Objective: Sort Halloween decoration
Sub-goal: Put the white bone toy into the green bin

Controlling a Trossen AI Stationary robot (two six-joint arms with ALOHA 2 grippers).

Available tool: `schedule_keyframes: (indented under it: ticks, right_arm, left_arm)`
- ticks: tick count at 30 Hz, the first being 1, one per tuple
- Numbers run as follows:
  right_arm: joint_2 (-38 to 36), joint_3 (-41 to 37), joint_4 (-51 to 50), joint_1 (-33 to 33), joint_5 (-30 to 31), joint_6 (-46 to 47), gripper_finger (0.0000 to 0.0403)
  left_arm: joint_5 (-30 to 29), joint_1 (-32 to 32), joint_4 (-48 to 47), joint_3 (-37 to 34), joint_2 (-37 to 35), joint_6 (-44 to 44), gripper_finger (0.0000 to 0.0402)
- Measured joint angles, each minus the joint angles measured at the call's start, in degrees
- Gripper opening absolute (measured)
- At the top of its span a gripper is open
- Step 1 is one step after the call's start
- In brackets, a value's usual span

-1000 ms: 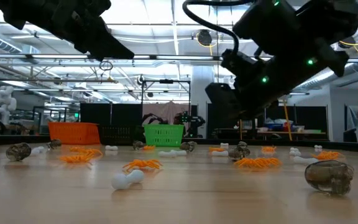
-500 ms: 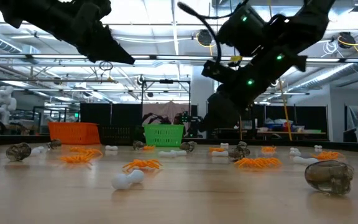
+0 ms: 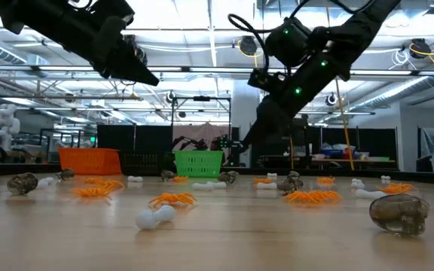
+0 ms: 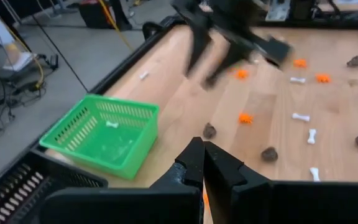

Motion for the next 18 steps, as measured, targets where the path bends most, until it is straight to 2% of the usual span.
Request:
schedule_keyframes:
  ticks: [6, 10, 18]
  right_arm:
    - [-1.98, 0.03, -3.28, -12.46, -1.93, -8.52, 0.0135]
    - [-0.89, 4.16, -11.17, -20.29, -9.19, -12.49, 0.0135]
    - [5.17, 16.61, -23.53, -26.71, -17.56, -21.63, 0.0135]
  left_arm:
    - [0.07, -0.07, -1.52, 0.00, 1.91, -0.84, 0.0011]
    - [0.02, 0.04, -0.87, 0.00, 3.70, 0.56, 0.0011]
    - [0.01, 0.04, 3.16, 0.00, 6.49, 0.94, 0.0011]
